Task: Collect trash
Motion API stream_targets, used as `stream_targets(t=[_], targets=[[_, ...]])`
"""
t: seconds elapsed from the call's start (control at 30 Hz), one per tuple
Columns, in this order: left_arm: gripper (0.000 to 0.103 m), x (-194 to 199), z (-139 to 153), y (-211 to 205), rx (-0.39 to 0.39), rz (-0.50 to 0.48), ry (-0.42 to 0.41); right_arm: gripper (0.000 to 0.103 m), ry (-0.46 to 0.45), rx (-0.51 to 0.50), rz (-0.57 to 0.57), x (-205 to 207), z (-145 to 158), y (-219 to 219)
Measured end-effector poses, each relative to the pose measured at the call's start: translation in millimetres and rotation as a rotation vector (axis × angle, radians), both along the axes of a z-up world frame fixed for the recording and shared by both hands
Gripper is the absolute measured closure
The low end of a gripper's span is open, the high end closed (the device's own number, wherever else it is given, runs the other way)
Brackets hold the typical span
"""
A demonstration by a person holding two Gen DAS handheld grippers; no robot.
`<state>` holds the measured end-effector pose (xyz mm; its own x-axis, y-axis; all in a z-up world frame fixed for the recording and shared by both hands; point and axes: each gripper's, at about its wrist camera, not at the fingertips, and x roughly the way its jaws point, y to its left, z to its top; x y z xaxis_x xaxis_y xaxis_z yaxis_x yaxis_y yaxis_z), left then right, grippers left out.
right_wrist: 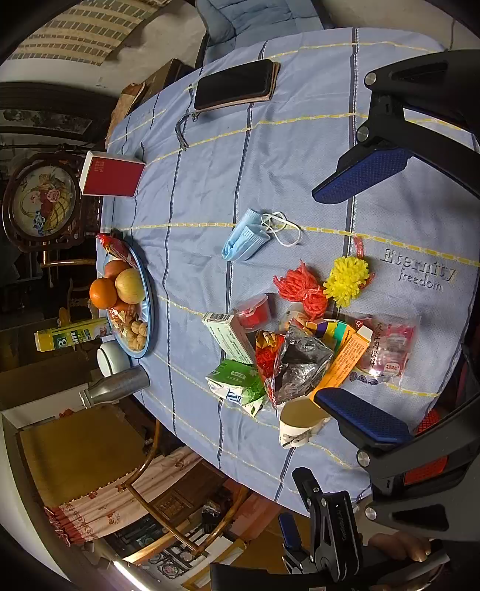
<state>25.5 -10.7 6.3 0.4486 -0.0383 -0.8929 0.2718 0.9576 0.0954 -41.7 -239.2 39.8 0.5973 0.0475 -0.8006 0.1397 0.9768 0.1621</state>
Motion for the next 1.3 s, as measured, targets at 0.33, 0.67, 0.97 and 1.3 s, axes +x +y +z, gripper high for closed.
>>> stream_targets(t=[0.33,0.67,0.97,1.3], targets=[[0.007,1.8,-3.3,-2.5,0.016,-0.003,0.013,0.006,0.008,-0.011,0.000,0.5,-1.1,0.4],[0.007,2.8,-3.7,-3.3,0.020,-0.006,0.021,0.006,0.028,-0.004,-0.001,6.4,-6.3,-0.9],[0.007,3.2,-5.0,-3.8,0.022,-0.010,0.023,0.006,0.037,-0.006,0.000,6.0,-8.4,1.6],[0.007,2.6,-6.3,-3.4,0.019,-0.010,0.023,0.006,0.035,-0.010,-0.003,5.1,-7.5,3.2]])
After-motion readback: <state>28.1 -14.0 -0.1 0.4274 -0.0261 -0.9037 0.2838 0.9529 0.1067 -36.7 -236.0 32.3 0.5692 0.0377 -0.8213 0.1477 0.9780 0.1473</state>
